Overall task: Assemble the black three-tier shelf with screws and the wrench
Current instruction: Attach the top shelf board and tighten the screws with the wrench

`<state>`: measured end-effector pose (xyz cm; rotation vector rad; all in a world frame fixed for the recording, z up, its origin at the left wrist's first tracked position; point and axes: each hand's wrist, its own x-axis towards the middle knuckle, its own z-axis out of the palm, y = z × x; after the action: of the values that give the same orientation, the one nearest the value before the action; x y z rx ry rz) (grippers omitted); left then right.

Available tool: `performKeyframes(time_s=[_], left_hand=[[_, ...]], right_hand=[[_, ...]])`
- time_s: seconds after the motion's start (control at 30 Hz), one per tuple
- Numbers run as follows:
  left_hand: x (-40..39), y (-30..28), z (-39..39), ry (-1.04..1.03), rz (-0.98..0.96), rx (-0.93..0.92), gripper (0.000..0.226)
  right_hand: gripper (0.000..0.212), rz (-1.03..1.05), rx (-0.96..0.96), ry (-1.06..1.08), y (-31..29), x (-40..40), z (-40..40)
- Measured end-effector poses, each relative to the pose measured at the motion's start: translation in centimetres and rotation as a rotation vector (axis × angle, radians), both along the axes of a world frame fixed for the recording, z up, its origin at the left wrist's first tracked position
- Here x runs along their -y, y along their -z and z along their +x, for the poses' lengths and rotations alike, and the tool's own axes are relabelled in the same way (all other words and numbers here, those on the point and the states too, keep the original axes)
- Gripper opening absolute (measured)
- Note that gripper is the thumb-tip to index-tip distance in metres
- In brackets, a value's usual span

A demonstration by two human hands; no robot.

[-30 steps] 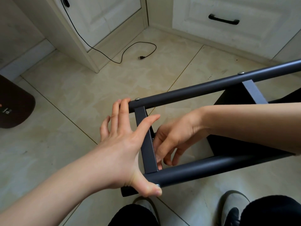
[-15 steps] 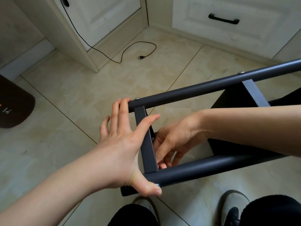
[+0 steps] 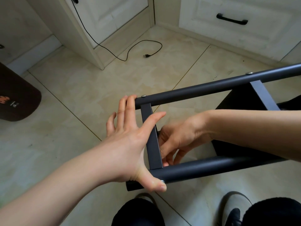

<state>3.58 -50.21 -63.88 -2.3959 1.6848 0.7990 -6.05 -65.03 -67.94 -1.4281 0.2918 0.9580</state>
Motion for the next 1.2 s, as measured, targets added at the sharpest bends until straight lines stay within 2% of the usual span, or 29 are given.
performKeyframes(time_s=[0.17,0.3,0.4,0.5,0.6,0.73,0.8,0.87,0.97,1.03,1.13,1.2], left_hand=[[-0.1,0.2,0.2,0.006,0.023,-0.002,0.141],[0.0,0.3,0.3,0.003,0.033,-0.004,0.147],[0.1,0.3,0.3,0.002,0.039,-0.01,0.15],[-0.2,0.3,0.3,-0.007,0.028,0.0,0.152],[-1.2,0.3,-0.1,-0.024,-0.063,0.007,0.147],[-3.8,0.6,-2.0,-0.161,-0.244,-0.173,0.127],[-5.1,0.9,-3.2,-0.342,-0.354,-0.333,0.117],[-6.0,1.4,-4.3,-0.54,-0.453,-0.505,0.109],[-6.8,2.3,-5.4,-0.731,-0.535,-0.683,0.092],[-6.8,2.5,-5.8,-0.798,-0.582,-0.755,0.07],[-6.5,2.3,-6.2,-0.836,-0.645,-0.735,0.038],[-6.3,2.0,-6.1,-0.851,-0.674,-0.743,0.034]], right_hand=[[0.015,-0.007,0.005,0.02,-1.1,0.1,-0.4],[0.025,-0.052,0.019,0.062,-2.3,0.6,-1.4],[0.022,-0.119,0.054,0.084,-3.4,0.7,-2.7],[0.022,-0.334,0.173,0.053,-5.0,0.3,-4.2],[0.022,-0.54,0.289,0.033,-6.5,-0.6,-5.8],[0.029,-0.828,0.354,-0.038,-7.2,-2.2,-8.1],[0.035,-1.014,0.37,-0.071,-7.0,-3.1,-8.9],[0.035,-1.109,0.398,-0.055,-6.5,-3.7,-9.5],[0.028,-1.105,0.443,-0.011,-5.6,-4.0,-9.7],[0.029,-1.078,0.472,0.008,-5.3,-3.9,-9.7],[0.034,-1.103,0.502,0.05,-5.2,-3.8,-9.7],[0.035,-1.113,0.501,0.066,-5.4,-3.7,-9.6]])
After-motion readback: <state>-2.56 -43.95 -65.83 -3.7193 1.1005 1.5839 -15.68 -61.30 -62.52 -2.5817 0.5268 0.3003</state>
